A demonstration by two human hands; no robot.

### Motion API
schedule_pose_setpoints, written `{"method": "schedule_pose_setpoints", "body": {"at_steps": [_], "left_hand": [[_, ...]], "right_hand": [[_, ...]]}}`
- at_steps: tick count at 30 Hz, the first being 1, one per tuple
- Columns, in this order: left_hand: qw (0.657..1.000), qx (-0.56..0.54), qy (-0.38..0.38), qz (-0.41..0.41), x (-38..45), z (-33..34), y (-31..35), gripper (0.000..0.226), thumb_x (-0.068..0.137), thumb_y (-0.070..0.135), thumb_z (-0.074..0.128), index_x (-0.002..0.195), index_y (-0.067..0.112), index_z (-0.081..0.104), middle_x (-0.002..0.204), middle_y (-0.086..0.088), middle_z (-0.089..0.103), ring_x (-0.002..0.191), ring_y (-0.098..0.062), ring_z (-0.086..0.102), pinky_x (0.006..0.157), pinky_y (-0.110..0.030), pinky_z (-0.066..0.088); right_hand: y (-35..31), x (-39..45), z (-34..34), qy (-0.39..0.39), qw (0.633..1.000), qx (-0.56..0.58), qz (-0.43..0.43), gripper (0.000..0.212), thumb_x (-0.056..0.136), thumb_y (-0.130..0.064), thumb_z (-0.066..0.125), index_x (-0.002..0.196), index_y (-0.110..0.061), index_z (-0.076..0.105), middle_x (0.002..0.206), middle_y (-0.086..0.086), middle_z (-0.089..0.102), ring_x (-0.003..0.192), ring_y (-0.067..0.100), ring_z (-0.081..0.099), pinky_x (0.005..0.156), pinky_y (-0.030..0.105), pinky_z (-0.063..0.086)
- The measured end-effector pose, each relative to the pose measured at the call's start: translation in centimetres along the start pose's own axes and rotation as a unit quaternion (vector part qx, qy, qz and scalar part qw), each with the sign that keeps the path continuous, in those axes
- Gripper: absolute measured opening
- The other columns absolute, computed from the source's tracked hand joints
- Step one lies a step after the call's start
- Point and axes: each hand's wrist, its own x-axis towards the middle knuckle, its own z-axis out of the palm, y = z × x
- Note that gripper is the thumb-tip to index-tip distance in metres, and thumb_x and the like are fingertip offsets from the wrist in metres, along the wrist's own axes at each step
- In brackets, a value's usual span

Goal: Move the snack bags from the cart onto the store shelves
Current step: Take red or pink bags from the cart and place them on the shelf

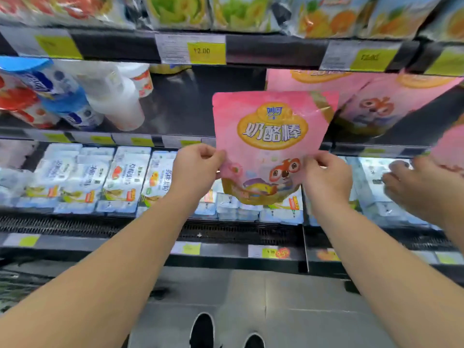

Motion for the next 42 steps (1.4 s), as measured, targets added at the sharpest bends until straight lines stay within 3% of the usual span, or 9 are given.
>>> {"method": "schedule_pose_setpoints", "body": {"at_steps": [10, 17, 21, 23, 28, 33, 35, 37, 42], "left_hand": [[0.998, 0.05, -0.031, 0.012, 6.6, 4.6, 3.6, 0.028, 0.066, 0.039, 0.062, 0.065, 0.011, 0.064, 0.08, -0.017, 0.071, 0.081, -0.038, 0.07, 0.075, -0.054, 0.059], [0.997, 0.056, -0.044, -0.006, 8.4, 5.6, 2.2, 0.023, 0.063, 0.042, 0.062, 0.065, 0.021, 0.068, 0.079, -0.011, 0.073, 0.083, -0.035, 0.071, 0.077, -0.055, 0.059], [0.998, 0.057, -0.03, 0.028, 8.4, 6.0, 2.9, 0.024, 0.072, 0.035, 0.064, 0.066, 0.011, 0.067, 0.079, -0.01, 0.072, 0.085, -0.032, 0.07, 0.079, -0.05, 0.059], [0.997, 0.045, -0.012, 0.053, 8.6, 6.3, 3.9, 0.023, 0.075, 0.031, 0.066, 0.064, 0.012, 0.067, 0.076, -0.006, 0.071, 0.082, -0.029, 0.069, 0.08, -0.045, 0.058], [0.993, 0.031, 0.023, 0.107, 9.6, 7.6, 6.2, 0.025, 0.08, 0.033, 0.066, 0.057, 0.023, 0.065, 0.059, 0.01, 0.061, 0.063, -0.012, 0.053, 0.069, -0.028, 0.047], [0.996, -0.014, -0.01, 0.083, 9.4, 8.4, 5.7, 0.017, 0.078, 0.034, 0.064, 0.064, 0.026, 0.07, 0.069, 0.005, 0.071, 0.071, -0.026, 0.068, 0.075, -0.045, 0.059], [0.997, -0.017, -0.031, 0.075, 8.8, 8.5, 4.5, 0.006, 0.076, 0.03, 0.066, 0.079, 0.026, 0.069, 0.083, 0.002, 0.075, 0.084, -0.024, 0.072, 0.081, -0.047, 0.059], [0.998, -0.032, -0.036, 0.049, 8.1, 8.3, 3.3, 0.023, 0.07, 0.032, 0.069, 0.091, 0.028, 0.064, 0.093, 0.0, 0.074, 0.089, -0.022, 0.072, 0.084, -0.047, 0.058], [0.997, 0.022, -0.045, 0.062, 6.2, 8.3, 1.4, 0.02, 0.074, 0.022, 0.068, 0.09, 0.029, 0.058, 0.09, 0.003, 0.068, 0.088, -0.02, 0.067, 0.083, -0.05, 0.056]], "right_hand": [[-2.1, 6.6, 0.5, 0.07, 0.989, 0.057, 0.117, 0.017, 0.065, -0.026, 0.053, 0.06, -0.02, 0.068, 0.066, 0.004, 0.067, 0.074, 0.038, 0.068, 0.068, 0.051, 0.059], [-0.5, 8.4, 0.9, 0.033, 0.974, 0.062, 0.213, 0.035, 0.055, -0.027, 0.053, 0.082, -0.009, 0.067, 0.083, 0.015, 0.072, 0.077, 0.039, 0.07, 0.07, 0.053, 0.06], [-2.8, 7.1, 0.3, 0.03, 0.974, 0.096, 0.202, 0.007, 0.077, -0.017, 0.059, 0.071, -0.014, 0.057, 0.074, 0.004, 0.065, 0.076, 0.028, 0.066, 0.077, 0.042, 0.06], [-4.0, 7.6, 0.0, 0.036, 0.978, 0.125, 0.165, 0.02, 0.088, -0.014, 0.056, 0.069, -0.02, 0.052, 0.073, 0.001, 0.058, 0.071, 0.021, 0.06, 0.076, 0.04, 0.057], [-5.3, 10.1, 0.1, 0.118, 0.972, 0.175, 0.098, 0.018, 0.077, -0.02, 0.054, 0.062, -0.017, 0.062, 0.066, 0.005, 0.068, 0.068, 0.031, 0.069, 0.075, 0.047, 0.06], [-4.8, 9.9, 0.8, 0.108, 0.956, 0.258, 0.085, 0.019, 0.086, -0.006, 0.047, 0.074, -0.02, 0.052, 0.073, 0.007, 0.068, 0.059, 0.021, 0.07, 0.062, 0.034, 0.058], [0.7, 12.9, 1.1, 0.1, 0.965, 0.238, 0.053, 0.007, 0.081, -0.019, 0.058, 0.081, -0.026, 0.061, 0.08, -0.001, 0.071, 0.072, 0.019, 0.071, 0.072, 0.039, 0.06], [2.8, 12.5, 1.1, 0.104, 0.974, 0.182, 0.082, 0.033, 0.077, -0.04, 0.073, 0.106, -0.033, 0.059, 0.093, -0.011, 0.069, 0.085, 0.01, 0.067, 0.083, 0.039, 0.058], [-0.6, 2.2, 2.3, 0.061, 0.988, 0.139, 0.025, 0.038, 0.085, -0.009, 0.06, 0.122, -0.019, 0.057, 0.108, -0.01, 0.064, 0.086, -0.011, 0.057, 0.077, 0.005, 0.045]]}}
